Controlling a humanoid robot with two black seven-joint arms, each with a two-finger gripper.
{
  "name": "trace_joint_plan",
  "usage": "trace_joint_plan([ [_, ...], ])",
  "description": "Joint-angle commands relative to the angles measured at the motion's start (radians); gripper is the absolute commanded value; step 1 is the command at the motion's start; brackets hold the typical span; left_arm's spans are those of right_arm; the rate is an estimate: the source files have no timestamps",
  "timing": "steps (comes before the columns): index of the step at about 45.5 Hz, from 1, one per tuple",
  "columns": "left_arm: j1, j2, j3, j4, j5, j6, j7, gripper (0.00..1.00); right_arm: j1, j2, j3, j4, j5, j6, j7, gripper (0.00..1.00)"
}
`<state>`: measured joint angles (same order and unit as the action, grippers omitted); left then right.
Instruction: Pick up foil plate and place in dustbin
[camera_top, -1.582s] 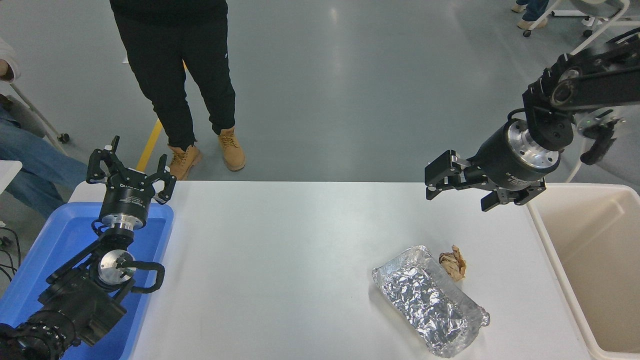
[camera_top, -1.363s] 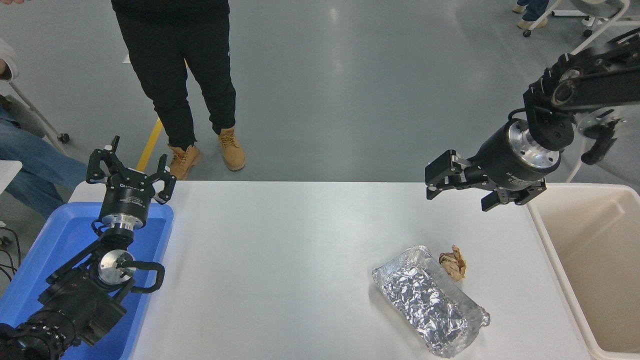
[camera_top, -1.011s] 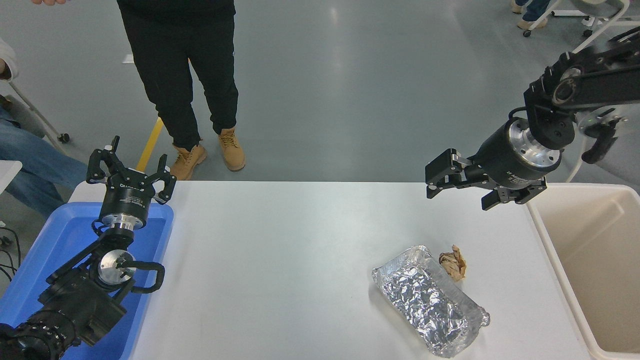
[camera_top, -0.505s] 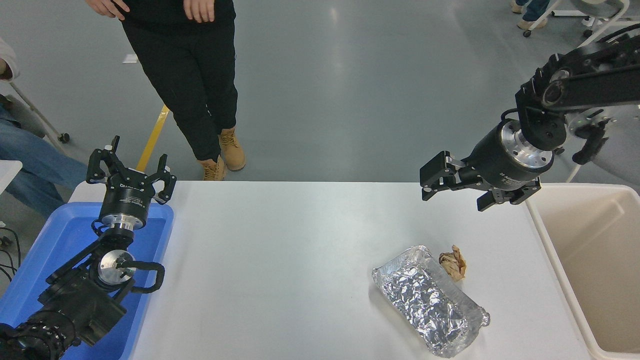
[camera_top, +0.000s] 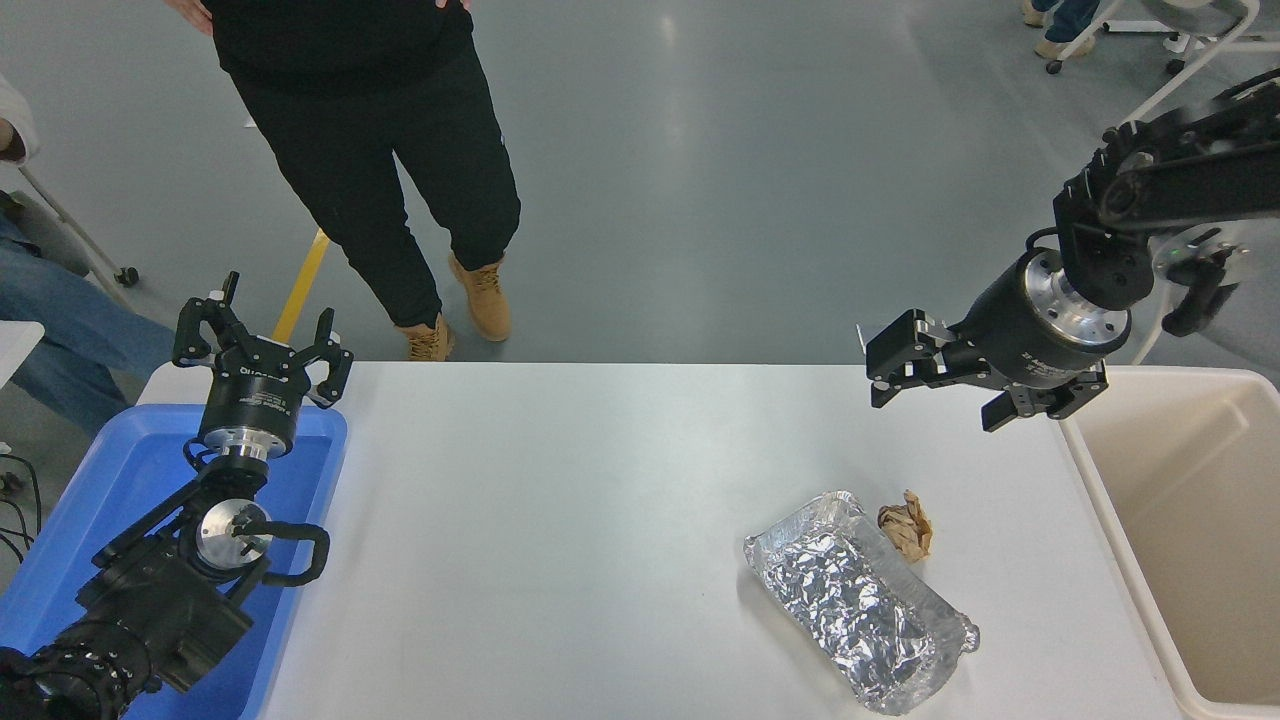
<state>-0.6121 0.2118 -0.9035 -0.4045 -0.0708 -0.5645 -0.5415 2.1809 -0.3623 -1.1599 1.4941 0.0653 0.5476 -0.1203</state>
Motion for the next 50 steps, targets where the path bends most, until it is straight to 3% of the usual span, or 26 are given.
trace_joint_plan([
  [1,0.0,0.0,0.0,-0.001,0.0,0.0,0.0,0.99,-0.019,-0.006,0.006,-0.001,-0.001,0.0,0.002,1.0],
  [19,0.0,0.0,0.0,-0.001,0.0,0.0,0.0,0.99,-0.108,-0.024,-0.012,-0.001,-0.005,-0.018,0.001,1.0],
  [25,0.0,0.001,0.0,0.001,0.0,0.0,0.0,0.99,-0.185,-0.029,-0.023,0.0,-0.012,-0.133,0.001,1.0],
  [50,0.0,0.0,0.0,0.001,0.0,0.0,0.0,0.99,-0.593,-0.087,0.003,0.008,0.001,-0.33,0.002,1.0],
])
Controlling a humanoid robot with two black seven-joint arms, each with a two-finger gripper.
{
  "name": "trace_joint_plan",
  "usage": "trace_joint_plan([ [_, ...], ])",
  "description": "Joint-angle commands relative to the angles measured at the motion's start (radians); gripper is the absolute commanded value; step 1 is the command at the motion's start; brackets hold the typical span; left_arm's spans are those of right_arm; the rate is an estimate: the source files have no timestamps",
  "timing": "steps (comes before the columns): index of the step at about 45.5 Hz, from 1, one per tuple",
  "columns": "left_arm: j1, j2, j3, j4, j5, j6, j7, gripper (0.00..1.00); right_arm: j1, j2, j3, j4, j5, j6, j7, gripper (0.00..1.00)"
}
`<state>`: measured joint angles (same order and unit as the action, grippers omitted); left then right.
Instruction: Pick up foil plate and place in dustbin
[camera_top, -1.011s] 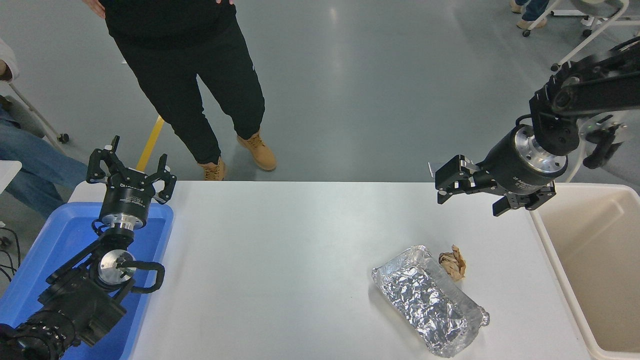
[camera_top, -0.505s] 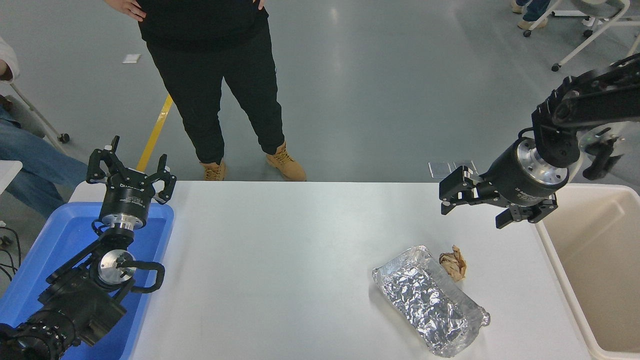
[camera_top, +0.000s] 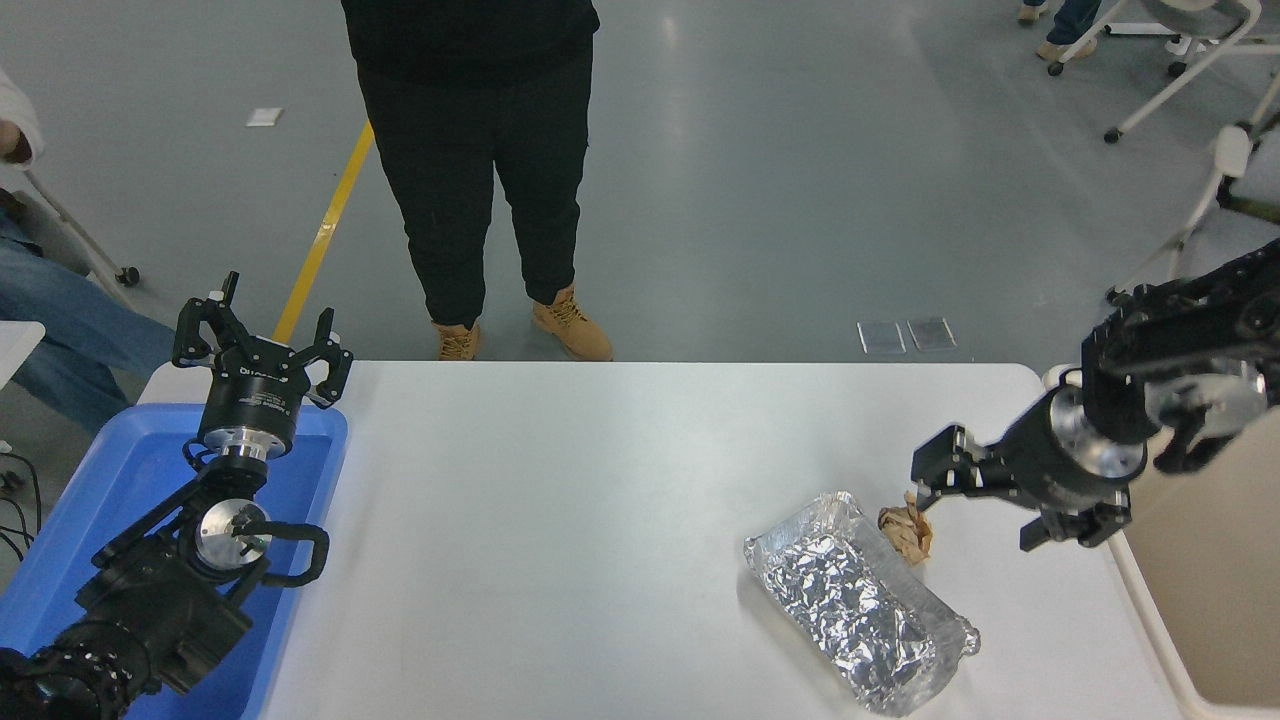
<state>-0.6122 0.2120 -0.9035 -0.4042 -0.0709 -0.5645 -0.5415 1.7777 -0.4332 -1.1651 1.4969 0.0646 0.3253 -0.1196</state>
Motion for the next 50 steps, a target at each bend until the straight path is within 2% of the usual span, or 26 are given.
trace_joint_plan([
  [1,0.0,0.0,0.0,-0.001,0.0,0.0,0.0,0.99,-0.207,-0.016,0.01,0.005,0.001,-0.121,0.001,1.0],
  [17,0.0,0.001,0.0,-0.001,0.0,-0.001,0.0,0.99,-0.373,-0.041,0.162,-0.004,0.004,-0.225,0.0,1.0],
  [30,0.0,0.0,0.0,-0.001,0.0,-0.001,0.0,0.99,-0.451,-0.041,0.277,-0.018,0.06,-0.344,0.0,1.0],
  [42,0.0,0.0,0.0,-0.001,0.0,-0.001,0.0,0.99,-0.543,-0.006,0.323,-0.043,0.06,-0.48,0.001,1.0],
  [47,0.0,0.0,0.0,-0.001,0.0,-0.001,0.0,0.99,-0.573,0.005,0.324,-0.063,0.058,-0.523,0.001,0.98],
  [50,0.002,0.001,0.0,-0.001,0.0,-0.001,0.0,0.99,-0.586,0.011,0.324,-0.073,0.057,-0.532,0.005,0.91],
])
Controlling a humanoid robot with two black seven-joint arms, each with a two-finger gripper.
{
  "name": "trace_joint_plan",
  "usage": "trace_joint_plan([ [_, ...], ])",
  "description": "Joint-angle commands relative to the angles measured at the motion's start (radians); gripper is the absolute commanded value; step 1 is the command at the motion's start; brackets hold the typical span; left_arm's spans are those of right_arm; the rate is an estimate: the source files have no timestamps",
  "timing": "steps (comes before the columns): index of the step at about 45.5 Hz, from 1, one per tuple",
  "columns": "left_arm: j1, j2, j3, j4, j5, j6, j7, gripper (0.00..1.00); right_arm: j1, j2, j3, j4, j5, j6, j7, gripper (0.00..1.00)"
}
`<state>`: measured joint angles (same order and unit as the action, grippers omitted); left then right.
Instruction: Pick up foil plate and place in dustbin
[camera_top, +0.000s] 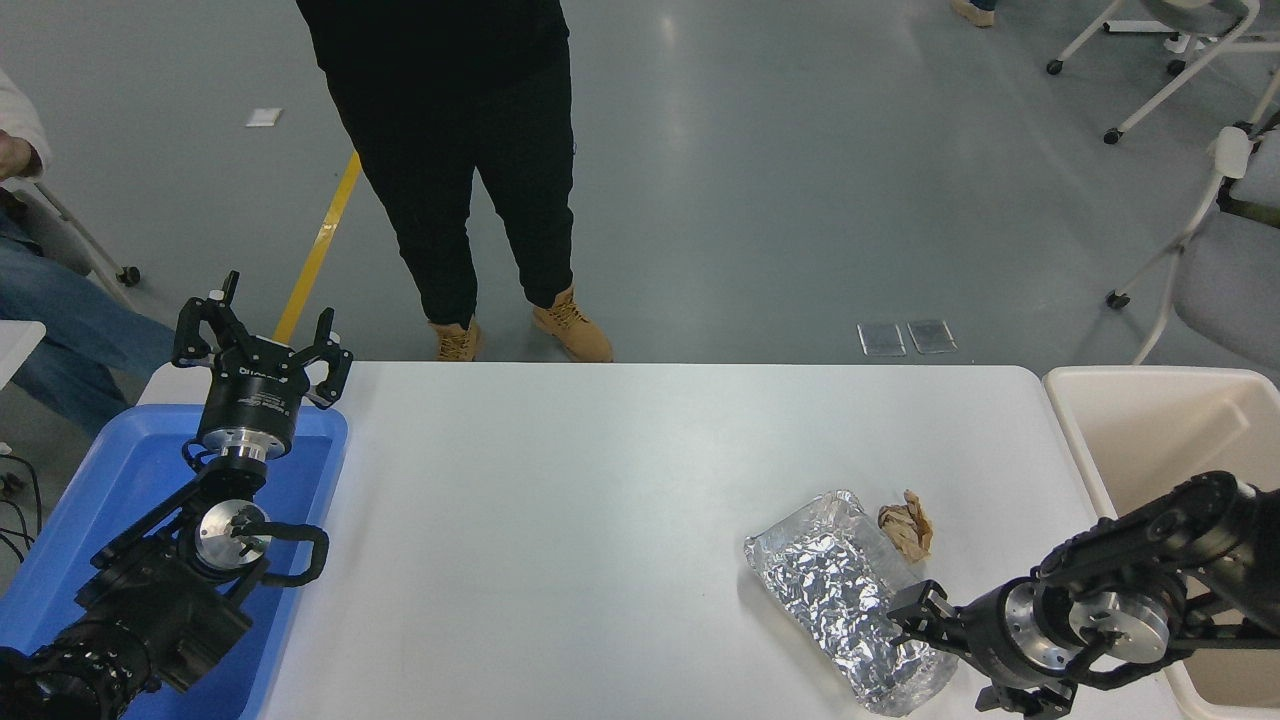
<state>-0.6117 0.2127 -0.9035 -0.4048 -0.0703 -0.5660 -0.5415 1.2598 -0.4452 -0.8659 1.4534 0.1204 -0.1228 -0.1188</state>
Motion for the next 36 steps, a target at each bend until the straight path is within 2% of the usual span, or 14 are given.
trace_joint_plan([
  [1,0.0,-0.001,0.0,0.0,0.0,0.0,0.0,0.99,-0.071,0.023,0.025,-0.03,-0.002,-0.087,0.004,0.89],
  [4,0.0,-0.001,0.0,0.0,0.0,0.0,0.0,0.99,-0.074,0.023,0.025,-0.033,-0.011,-0.095,0.007,0.8],
  [7,0.0,-0.001,0.0,0.0,0.0,0.0,0.0,0.99,-0.079,0.023,0.025,-0.033,-0.016,-0.104,0.01,0.61],
  [11,0.0,0.0,0.0,0.0,0.0,0.0,0.0,0.99,-0.08,0.023,0.025,-0.033,-0.018,-0.106,0.013,0.41],
  [16,0.0,-0.001,0.0,0.0,0.0,0.0,0.0,0.99,-0.083,0.025,0.024,-0.031,-0.018,-0.104,0.016,0.0],
  [23,0.0,0.001,0.0,0.0,0.0,0.0,0.0,0.99,-0.079,0.025,0.021,-0.03,-0.021,-0.104,0.041,0.0],
  [36,0.0,-0.001,0.0,0.0,0.0,0.0,0.0,0.99,-0.053,0.017,0.016,-0.022,-0.053,-0.106,0.048,0.0],
])
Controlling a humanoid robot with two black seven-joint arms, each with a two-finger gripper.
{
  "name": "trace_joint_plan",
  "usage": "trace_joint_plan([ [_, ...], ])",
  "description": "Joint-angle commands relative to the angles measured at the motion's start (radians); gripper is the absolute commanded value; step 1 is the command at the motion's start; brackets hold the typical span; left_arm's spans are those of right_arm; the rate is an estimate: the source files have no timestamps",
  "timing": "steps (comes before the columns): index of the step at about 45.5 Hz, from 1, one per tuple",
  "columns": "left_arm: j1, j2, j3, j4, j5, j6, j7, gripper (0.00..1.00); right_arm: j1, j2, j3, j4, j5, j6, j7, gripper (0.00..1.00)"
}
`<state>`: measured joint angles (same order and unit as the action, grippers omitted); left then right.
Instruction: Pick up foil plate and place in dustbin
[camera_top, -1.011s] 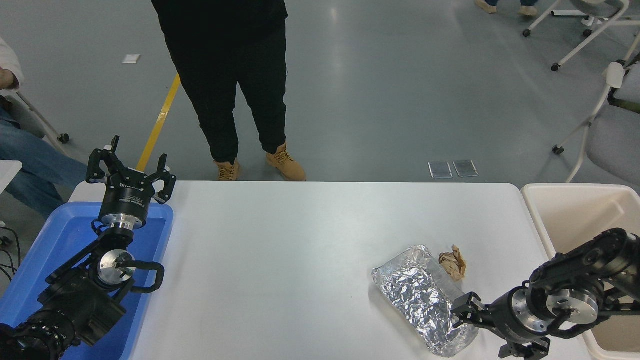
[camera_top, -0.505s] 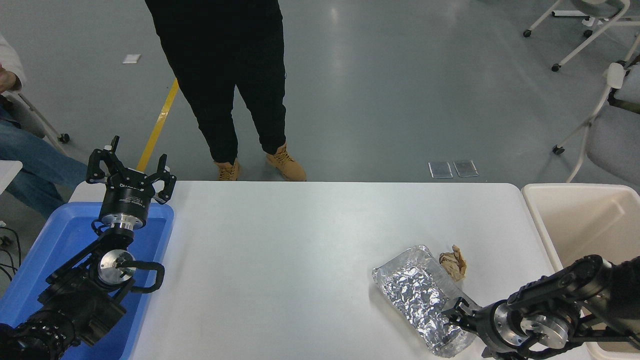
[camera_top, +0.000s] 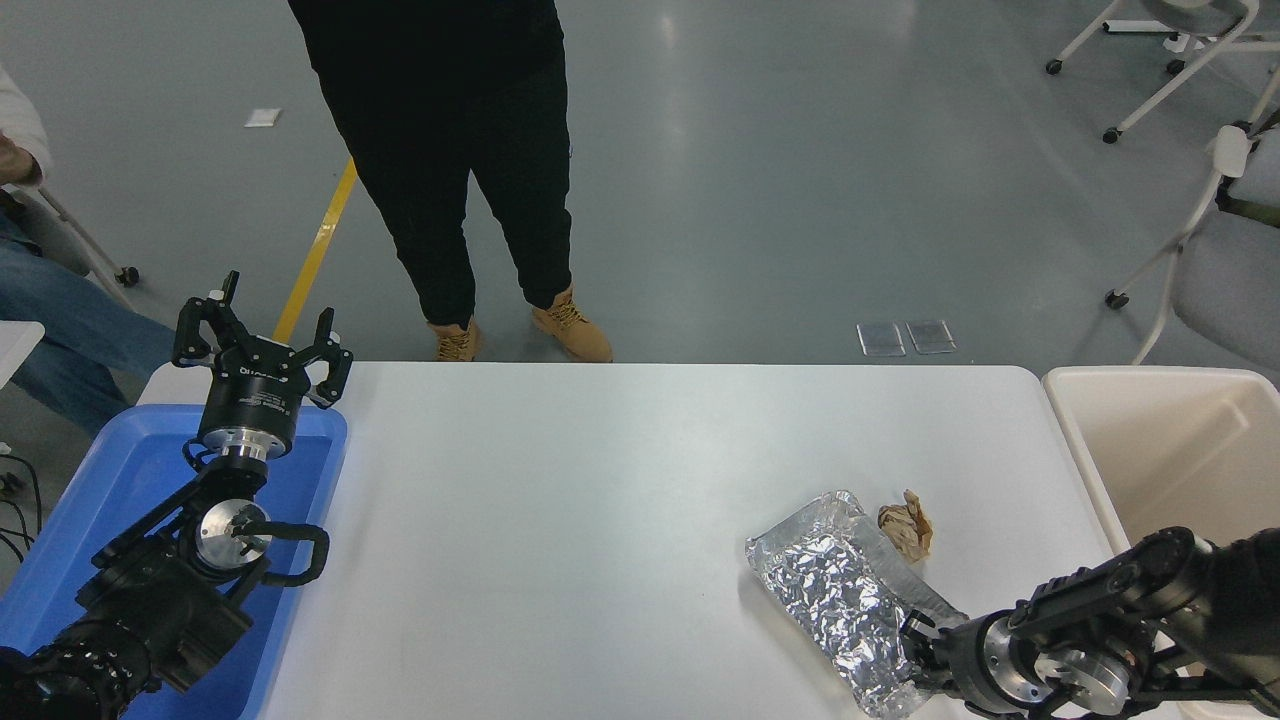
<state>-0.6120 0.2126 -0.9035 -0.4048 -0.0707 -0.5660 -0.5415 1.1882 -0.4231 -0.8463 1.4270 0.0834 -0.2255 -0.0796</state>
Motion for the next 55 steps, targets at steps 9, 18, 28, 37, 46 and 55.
trace_joint_plan([
  [9,0.0,0.001,0.0,0.0,0.0,0.0,0.0,0.99,0.119,-0.029,-0.039,0.041,-0.016,0.009,0.009,0.0],
  [18,0.0,0.001,0.0,0.0,0.0,0.0,0.0,0.99,0.313,-0.074,-0.102,0.099,-0.013,0.058,0.009,0.0],
  [28,0.0,0.001,0.0,0.0,0.0,0.0,0.0,0.99,0.533,-0.12,-0.145,0.113,-0.01,0.224,0.009,0.0],
  [37,0.0,0.001,0.0,0.0,0.0,0.0,0.0,0.99,0.715,-0.141,-0.183,0.11,-0.002,0.317,0.008,0.0],
  [46,0.0,0.001,0.0,0.0,0.0,0.0,0.0,0.99,0.89,-0.151,-0.224,0.104,0.001,0.368,0.009,0.0],
  [55,0.0,0.001,0.0,0.0,0.0,0.0,0.0,0.99,1.007,-0.184,-0.243,0.098,0.001,0.388,0.009,0.0],
])
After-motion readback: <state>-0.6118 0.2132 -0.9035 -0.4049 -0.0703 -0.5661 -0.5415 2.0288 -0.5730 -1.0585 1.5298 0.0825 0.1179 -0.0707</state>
